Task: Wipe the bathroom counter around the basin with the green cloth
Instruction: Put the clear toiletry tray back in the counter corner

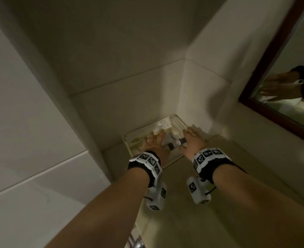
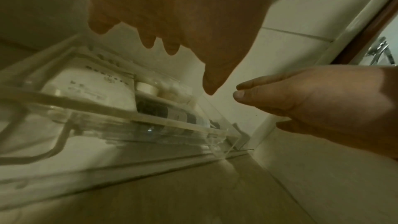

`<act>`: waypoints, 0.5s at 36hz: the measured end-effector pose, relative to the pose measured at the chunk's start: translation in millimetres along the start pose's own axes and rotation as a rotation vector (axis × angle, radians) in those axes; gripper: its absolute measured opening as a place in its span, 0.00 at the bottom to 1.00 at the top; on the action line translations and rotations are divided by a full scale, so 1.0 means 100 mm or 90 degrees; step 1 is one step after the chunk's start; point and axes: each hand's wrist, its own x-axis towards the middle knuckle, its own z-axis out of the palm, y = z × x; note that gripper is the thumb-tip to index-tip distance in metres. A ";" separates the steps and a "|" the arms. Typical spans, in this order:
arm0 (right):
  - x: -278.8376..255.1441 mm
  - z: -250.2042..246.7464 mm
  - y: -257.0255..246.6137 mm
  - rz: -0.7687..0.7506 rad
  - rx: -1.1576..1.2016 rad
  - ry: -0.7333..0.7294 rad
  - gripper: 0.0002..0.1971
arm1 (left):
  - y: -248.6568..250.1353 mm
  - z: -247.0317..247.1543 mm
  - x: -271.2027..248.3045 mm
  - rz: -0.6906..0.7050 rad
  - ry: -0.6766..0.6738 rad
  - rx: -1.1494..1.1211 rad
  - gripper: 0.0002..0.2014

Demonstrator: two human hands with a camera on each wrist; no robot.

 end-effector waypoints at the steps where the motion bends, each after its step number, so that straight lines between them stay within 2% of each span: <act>1: 0.06 -0.01 -0.01 0.007 0.004 -0.012 0.36 | -0.01 -0.01 0.06 -0.001 0.004 -0.008 0.38; 6: 0.33 -0.08 -0.02 0.036 0.064 -0.021 0.35 | -0.14 -0.11 0.28 -0.033 0.051 -0.066 0.49; 11: 0.59 -0.03 0.06 0.101 0.126 -0.002 0.34 | -0.34 -0.06 0.46 -0.093 0.179 -0.234 0.43; 13: 0.65 -0.02 0.07 0.123 0.140 -0.001 0.35 | -0.38 -0.03 0.49 -0.124 0.206 -0.253 0.43; 16: 0.82 0.07 0.13 0.136 0.161 -0.018 0.43 | -0.46 0.02 0.50 -0.156 0.239 -0.269 0.45; 18: 0.92 0.12 0.16 0.126 0.168 -0.017 0.43 | -0.53 0.06 0.47 -0.172 0.259 -0.264 0.47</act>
